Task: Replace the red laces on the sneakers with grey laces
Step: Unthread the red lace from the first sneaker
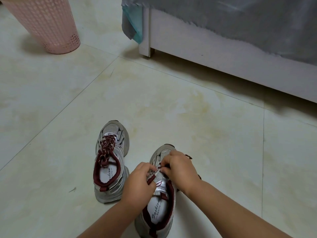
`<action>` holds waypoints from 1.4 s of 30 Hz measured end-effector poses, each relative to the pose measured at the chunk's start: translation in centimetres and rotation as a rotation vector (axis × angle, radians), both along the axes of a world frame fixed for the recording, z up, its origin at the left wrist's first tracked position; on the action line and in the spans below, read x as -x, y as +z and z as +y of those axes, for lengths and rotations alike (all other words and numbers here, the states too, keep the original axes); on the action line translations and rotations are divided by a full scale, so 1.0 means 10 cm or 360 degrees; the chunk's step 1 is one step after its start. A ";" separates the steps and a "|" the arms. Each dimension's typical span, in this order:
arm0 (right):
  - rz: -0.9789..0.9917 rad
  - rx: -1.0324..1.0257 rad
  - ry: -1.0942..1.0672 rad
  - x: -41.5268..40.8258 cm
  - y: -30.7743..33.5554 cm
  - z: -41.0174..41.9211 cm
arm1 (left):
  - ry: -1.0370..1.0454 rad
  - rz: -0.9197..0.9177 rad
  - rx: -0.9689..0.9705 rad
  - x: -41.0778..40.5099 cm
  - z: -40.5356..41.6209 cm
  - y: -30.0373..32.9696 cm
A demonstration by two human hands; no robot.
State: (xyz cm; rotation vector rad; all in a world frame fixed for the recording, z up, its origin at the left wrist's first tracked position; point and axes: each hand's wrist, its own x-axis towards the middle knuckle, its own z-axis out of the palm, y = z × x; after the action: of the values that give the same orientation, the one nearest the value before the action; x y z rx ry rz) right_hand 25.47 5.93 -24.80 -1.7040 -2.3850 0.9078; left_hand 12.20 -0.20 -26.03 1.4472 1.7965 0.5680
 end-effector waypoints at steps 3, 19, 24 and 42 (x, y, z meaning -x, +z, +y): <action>0.0015 -0.0011 0.0071 0.01 -0.04 0.02 | 0.0008 -0.0011 -0.0002 0.01 0.00 -0.01; 0.0440 0.0273 -0.0281 -0.03 -0.01 0.00 | 0.0001 0.0038 0.0037 0.04 -0.01 0.03; 0.0328 0.0149 0.0024 0.06 0.00 0.05 | 0.0002 0.0038 0.0036 0.04 -0.01 0.03; 0.0484 0.0290 -0.0423 0.09 -0.03 0.13 | 0.0019 0.0054 0.0051 0.02 -0.04 0.04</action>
State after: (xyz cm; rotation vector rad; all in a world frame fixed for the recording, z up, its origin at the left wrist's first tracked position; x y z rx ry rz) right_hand 24.53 7.26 -25.07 -1.7394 -1.8830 1.2627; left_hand 11.97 -0.61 -25.63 1.4337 1.8335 0.5212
